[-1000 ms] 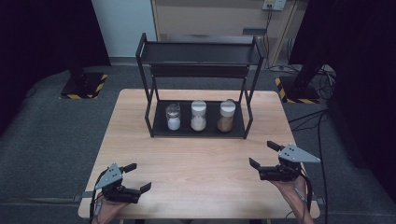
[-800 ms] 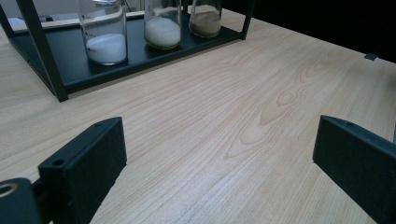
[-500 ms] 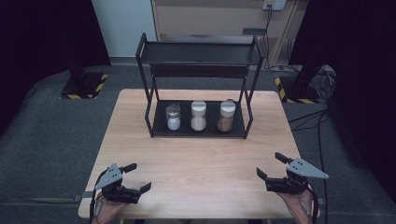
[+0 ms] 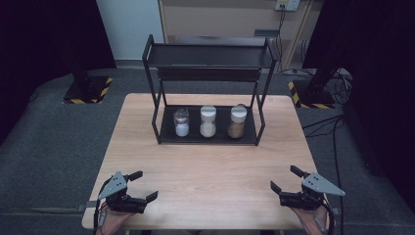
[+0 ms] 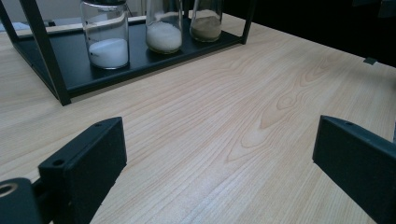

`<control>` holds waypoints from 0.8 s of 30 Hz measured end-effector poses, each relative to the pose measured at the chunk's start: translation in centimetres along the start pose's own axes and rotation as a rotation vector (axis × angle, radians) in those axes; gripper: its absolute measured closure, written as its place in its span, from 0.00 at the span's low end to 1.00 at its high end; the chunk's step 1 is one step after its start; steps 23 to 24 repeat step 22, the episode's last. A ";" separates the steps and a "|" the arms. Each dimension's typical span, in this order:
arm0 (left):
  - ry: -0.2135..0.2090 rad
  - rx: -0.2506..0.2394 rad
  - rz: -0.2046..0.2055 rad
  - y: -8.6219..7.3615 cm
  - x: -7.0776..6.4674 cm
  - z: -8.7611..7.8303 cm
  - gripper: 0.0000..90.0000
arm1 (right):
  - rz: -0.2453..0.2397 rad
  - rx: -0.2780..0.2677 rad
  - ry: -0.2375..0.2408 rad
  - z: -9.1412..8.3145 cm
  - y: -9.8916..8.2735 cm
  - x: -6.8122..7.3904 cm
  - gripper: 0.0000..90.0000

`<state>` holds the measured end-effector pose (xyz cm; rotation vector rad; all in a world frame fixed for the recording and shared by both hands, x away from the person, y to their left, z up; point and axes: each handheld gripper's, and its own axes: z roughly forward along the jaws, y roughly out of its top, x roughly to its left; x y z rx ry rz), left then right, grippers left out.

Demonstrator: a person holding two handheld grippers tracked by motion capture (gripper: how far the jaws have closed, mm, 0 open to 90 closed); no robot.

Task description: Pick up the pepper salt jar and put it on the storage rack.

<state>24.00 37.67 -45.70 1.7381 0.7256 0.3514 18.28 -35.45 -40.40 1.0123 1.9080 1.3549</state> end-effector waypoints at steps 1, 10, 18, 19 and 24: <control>0.000 0.000 0.000 0.0 0.0 0.0 0.02 | 0.000 0.000 0.000 0.0 0.0 0.0 0.08; -0.014 -0.007 0.006 0.0 0.1 0.2 0.02 | -0.007 -0.016 0.030 0.1 -0.7 -0.6 0.08; -0.016 -0.006 0.007 0.0 0.2 0.2 0.02 | -0.009 -0.013 0.030 0.2 -0.7 -0.6 0.08; -0.017 -0.006 0.008 0.0 0.2 0.2 0.02 | -0.010 -0.013 0.030 0.2 -0.7 -0.6 0.08; -0.016 -0.006 0.008 0.0 0.2 0.2 0.02 | -0.006 -0.013 0.029 0.2 -0.7 -0.6 0.08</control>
